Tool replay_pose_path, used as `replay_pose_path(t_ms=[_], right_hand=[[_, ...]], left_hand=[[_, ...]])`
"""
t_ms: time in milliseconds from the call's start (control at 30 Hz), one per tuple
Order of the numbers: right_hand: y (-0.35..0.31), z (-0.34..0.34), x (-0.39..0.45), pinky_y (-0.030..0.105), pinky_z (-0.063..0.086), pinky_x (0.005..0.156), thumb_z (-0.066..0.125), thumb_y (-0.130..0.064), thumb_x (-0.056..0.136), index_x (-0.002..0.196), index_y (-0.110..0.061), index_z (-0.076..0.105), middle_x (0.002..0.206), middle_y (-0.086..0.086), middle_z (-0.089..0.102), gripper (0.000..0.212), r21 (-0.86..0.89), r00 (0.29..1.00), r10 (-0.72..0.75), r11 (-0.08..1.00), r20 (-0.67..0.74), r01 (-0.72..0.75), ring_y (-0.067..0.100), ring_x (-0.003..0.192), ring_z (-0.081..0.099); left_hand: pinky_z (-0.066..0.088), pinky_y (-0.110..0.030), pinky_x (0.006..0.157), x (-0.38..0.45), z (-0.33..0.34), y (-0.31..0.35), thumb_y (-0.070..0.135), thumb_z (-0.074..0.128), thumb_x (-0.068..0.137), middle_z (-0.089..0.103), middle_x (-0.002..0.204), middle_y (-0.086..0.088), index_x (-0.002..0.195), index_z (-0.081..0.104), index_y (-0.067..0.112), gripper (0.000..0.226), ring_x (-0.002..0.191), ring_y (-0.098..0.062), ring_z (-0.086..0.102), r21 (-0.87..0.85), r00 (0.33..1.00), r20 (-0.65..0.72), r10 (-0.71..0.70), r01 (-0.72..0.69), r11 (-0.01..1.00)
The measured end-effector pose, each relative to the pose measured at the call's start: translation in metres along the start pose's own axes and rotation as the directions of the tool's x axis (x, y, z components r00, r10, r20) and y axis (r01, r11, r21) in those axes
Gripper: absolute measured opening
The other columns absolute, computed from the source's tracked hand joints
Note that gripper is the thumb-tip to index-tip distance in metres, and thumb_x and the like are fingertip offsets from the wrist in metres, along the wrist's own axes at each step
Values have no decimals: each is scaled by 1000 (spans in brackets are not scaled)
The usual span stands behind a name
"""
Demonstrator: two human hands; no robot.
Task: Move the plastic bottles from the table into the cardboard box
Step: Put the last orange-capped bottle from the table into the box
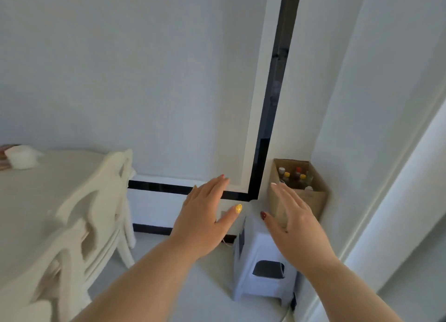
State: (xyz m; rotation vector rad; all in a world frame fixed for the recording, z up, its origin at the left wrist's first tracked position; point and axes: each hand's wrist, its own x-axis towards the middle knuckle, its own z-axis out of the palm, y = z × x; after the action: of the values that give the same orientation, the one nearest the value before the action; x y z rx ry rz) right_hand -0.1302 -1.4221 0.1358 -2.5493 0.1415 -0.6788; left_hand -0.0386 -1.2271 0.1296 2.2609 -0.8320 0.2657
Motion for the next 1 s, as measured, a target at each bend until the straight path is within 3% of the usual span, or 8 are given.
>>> replay_pose_path(t_ms=[300, 433, 633, 733, 833, 1000], right_hand=[[-220, 51, -94, 17, 23, 102, 49, -55, 90, 150, -38, 28, 158, -19, 25, 66, 122, 980, -198, 972, -34, 201, 6, 145, 22], [-331, 97, -148, 22, 24, 106, 51, -54, 89, 149, -36, 31, 158, -16, 27, 66, 235, 966, -254, 938, -40, 256, 6, 144, 25], [-491, 167, -220, 22, 24, 105, 56, -48, 90, 150, -31, 32, 158, -10, 32, 67, 371, 945, -327, 881, 31, 293, 9, 143, 28], [-555, 198, -241, 23, 27, 105, 56, -47, 90, 150, -32, 30, 159, -11, 29, 67, 421, 926, -373, 850, 55, 317, 8, 143, 28], [-605, 226, -252, 34, 36, 109, 56, -48, 89, 150, -31, 31, 159, -10, 30, 68, 457, 912, -406, 823, 59, 337, 14, 141, 35], [-681, 285, -245, 24, 26, 106, 54, -50, 89, 151, -28, 31, 158, -6, 31, 70, 456, 896, -442, 808, 50, 373, 12, 143, 30]], left_hand=[[16, -32, 121, -194, -185, -55, 65, 30, 87, 26, 160, 18, 152, 28, 36, 71, 145, -4, 20, 110, 976, -200, -88, 112, 988], [16, -37, 121, -305, -276, -94, 59, 34, 91, 28, 160, 14, 152, 29, 33, 66, 145, -8, 24, 188, 954, -262, -147, 200, 962], [23, -42, 120, -459, -410, -152, 67, 29, 84, 31, 159, 15, 151, 29, 36, 74, 145, -9, 29, 252, 885, -379, -270, 380, 890], [26, -42, 119, -511, -462, -183, 69, 31, 84, 31, 158, 17, 150, 29, 41, 72, 145, -8, 28, 233, 832, -452, -322, 459, 857], [32, -42, 115, -546, -497, -213, 70, 32, 83, 34, 156, 19, 149, 30, 42, 72, 143, -8, 32, 203, 783, -507, -361, 515, 833], [35, -41, 112, -578, -548, -278, 69, 32, 81, 35, 154, 23, 148, 33, 40, 73, 140, -7, 36, 117, 729, -556, -399, 544, 831]])
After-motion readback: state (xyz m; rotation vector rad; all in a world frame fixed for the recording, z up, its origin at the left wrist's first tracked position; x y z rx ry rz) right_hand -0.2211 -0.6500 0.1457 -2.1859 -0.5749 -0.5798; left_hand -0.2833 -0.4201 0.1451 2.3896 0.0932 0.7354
